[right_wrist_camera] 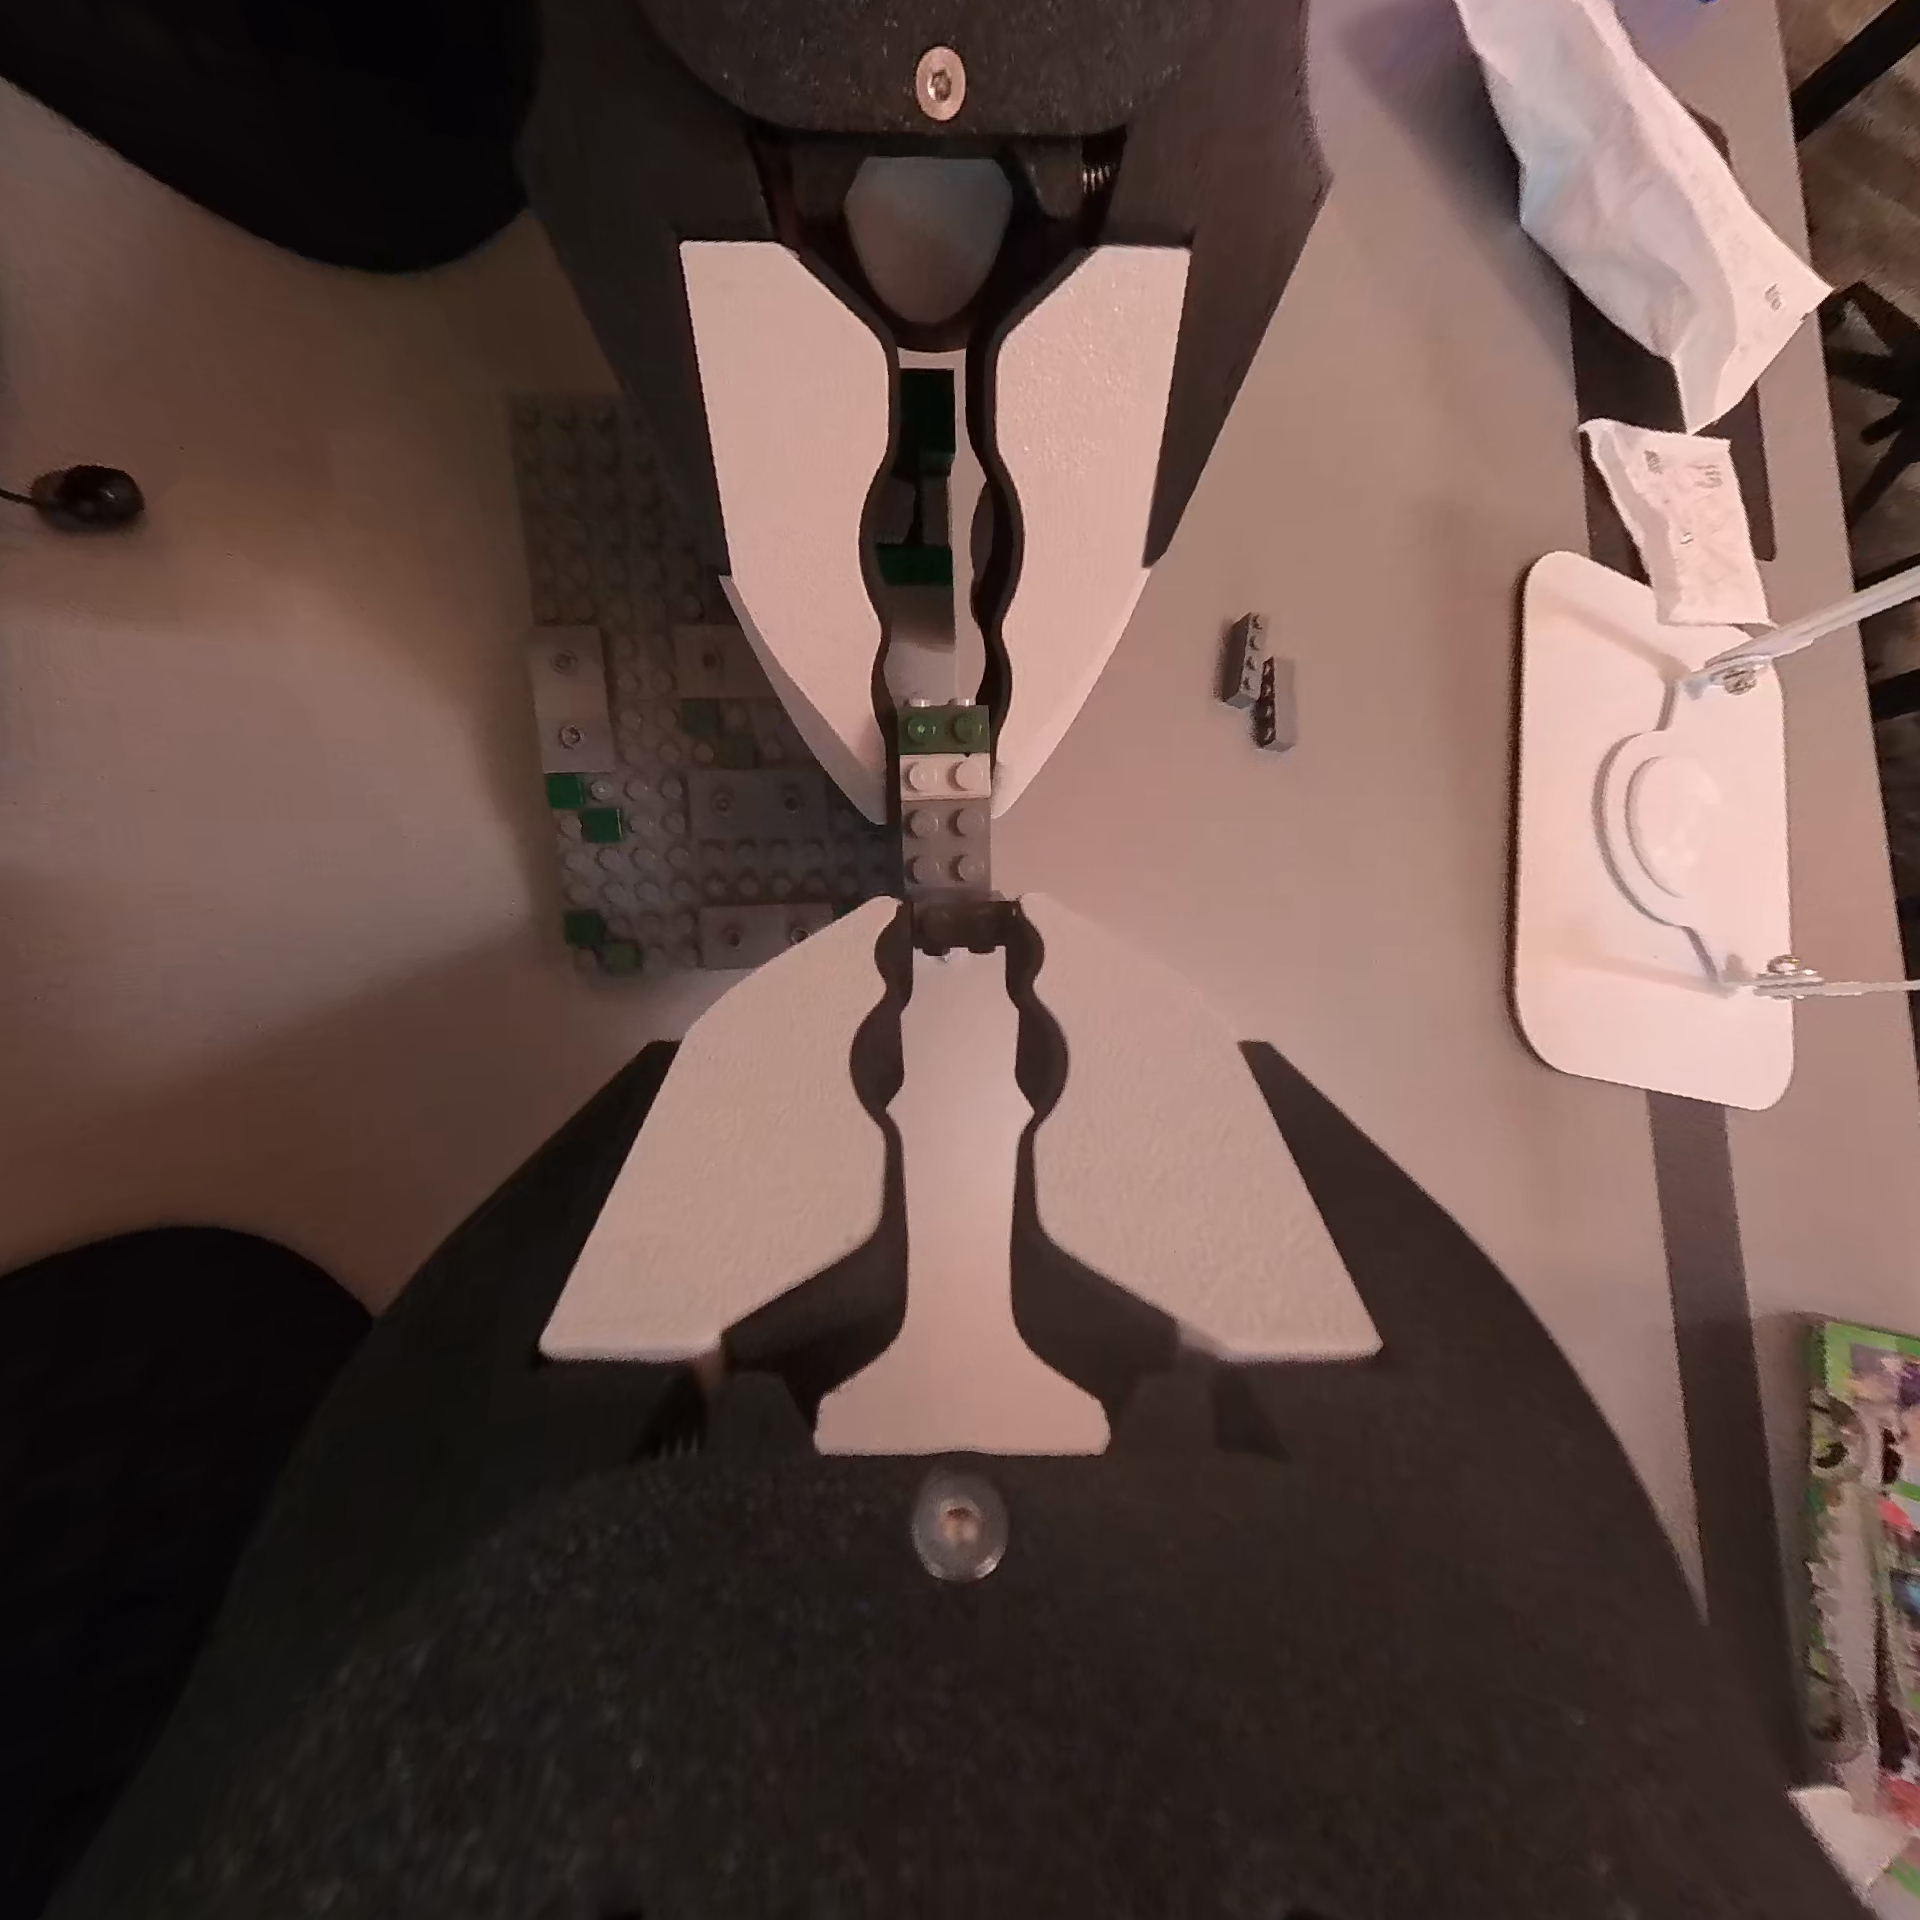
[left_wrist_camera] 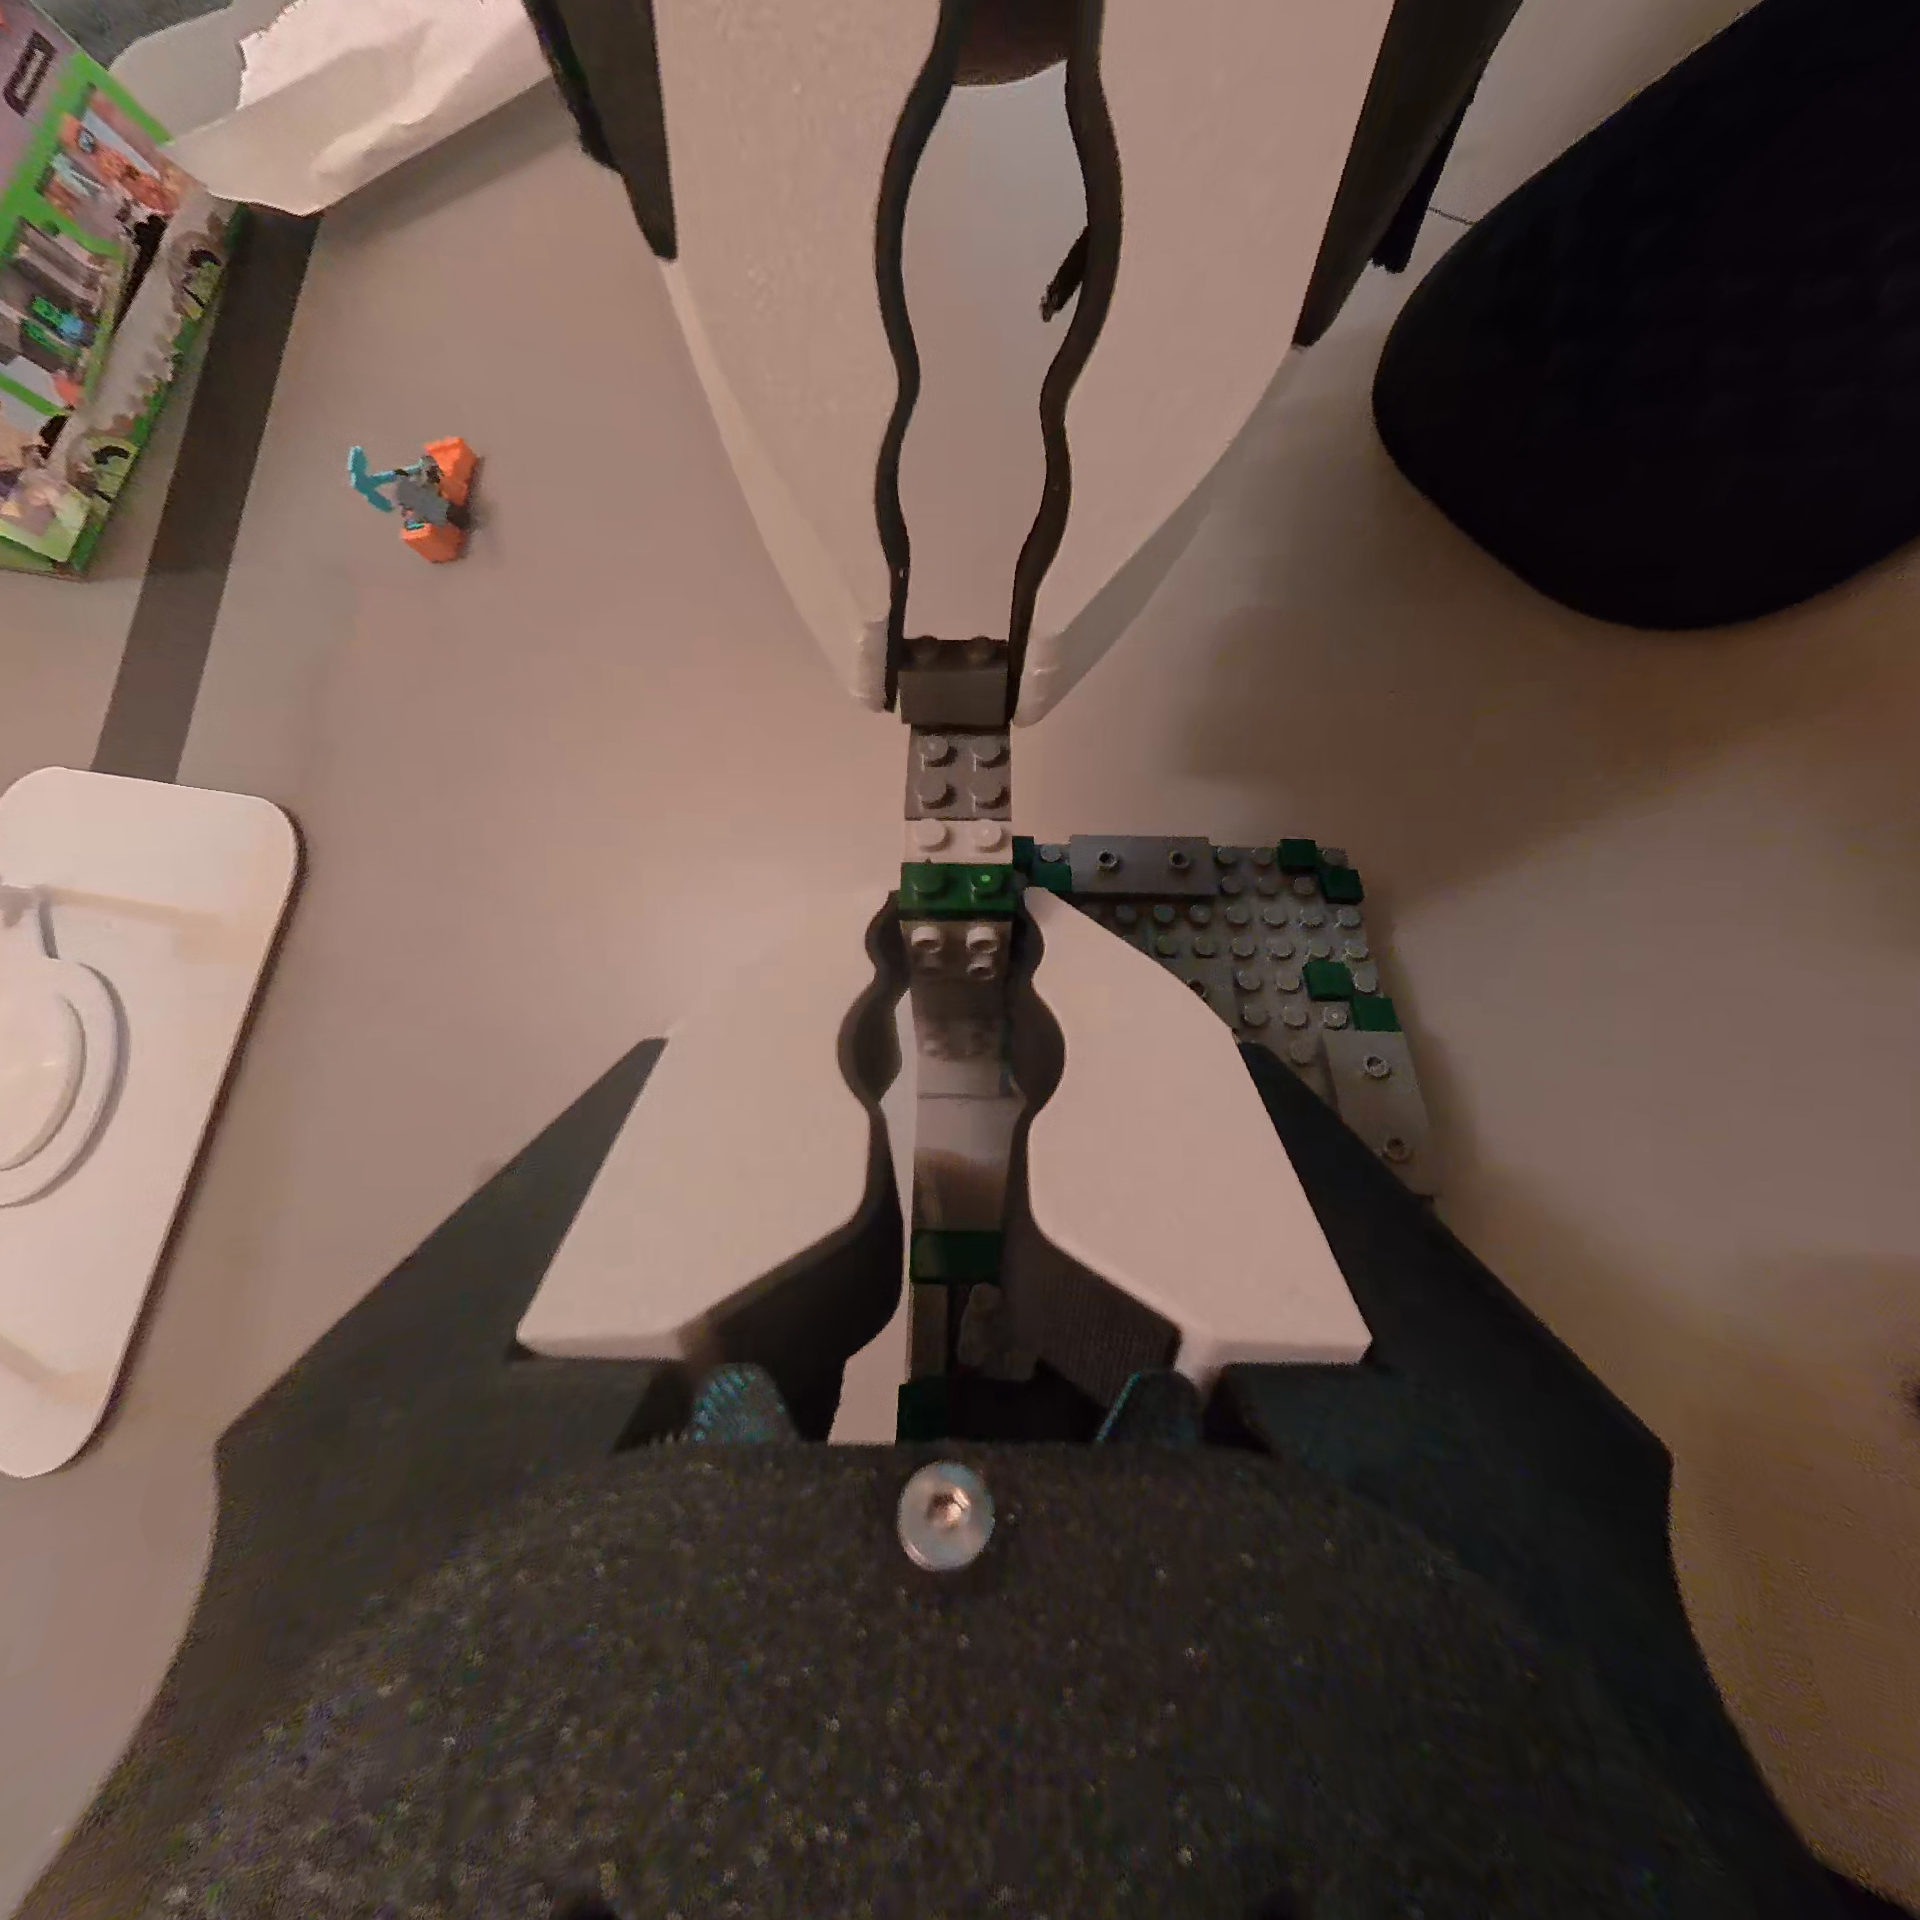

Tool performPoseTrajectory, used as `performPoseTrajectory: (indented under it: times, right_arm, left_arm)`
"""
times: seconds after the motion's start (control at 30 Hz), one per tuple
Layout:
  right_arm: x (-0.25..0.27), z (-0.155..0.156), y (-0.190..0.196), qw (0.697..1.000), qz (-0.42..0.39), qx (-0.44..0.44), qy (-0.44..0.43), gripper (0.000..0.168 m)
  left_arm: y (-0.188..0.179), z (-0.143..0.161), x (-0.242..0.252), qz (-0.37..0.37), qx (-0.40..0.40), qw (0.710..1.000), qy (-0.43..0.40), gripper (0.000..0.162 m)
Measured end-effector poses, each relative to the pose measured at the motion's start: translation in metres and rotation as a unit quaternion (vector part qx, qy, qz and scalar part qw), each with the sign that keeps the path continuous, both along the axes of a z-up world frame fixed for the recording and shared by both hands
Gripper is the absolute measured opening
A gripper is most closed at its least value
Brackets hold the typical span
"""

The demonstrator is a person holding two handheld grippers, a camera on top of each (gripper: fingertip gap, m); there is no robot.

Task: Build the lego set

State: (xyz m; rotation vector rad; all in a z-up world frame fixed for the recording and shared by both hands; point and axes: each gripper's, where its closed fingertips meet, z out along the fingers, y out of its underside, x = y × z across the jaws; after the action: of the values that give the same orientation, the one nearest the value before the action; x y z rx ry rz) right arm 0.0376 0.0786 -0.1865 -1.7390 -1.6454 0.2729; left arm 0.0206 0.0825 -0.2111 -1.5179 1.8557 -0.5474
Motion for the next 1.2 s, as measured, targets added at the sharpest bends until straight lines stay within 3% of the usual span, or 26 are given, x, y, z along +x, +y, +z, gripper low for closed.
performPoseTrajectory:
  times: [0.5, 0.97, 1.2]
  right_arm:
    - [0.002, -0.015, -0.004, 0.998, 0.003, -0.067, 0.012, 0.017]
    - [-0.002, -0.004, -0.01, 0.995, 0.004, -0.078, 0.063, 0.016]
    - [-0.005, -0.016, -0.018, 0.994, -0.008, -0.086, 0.065, 0.016]
  left_arm:
    - [-0.006, -0.013, 0.002, -0.011, -0.078, 0.997, -0.02, 0.018]
    - [-0.011, -0.001, 0.0, -0.005, -0.066, 0.998, -0.024, 0.017]
    - [-0.02, -0.012, -0.003, -0.009, -0.072, 0.997, -0.007, 0.017]
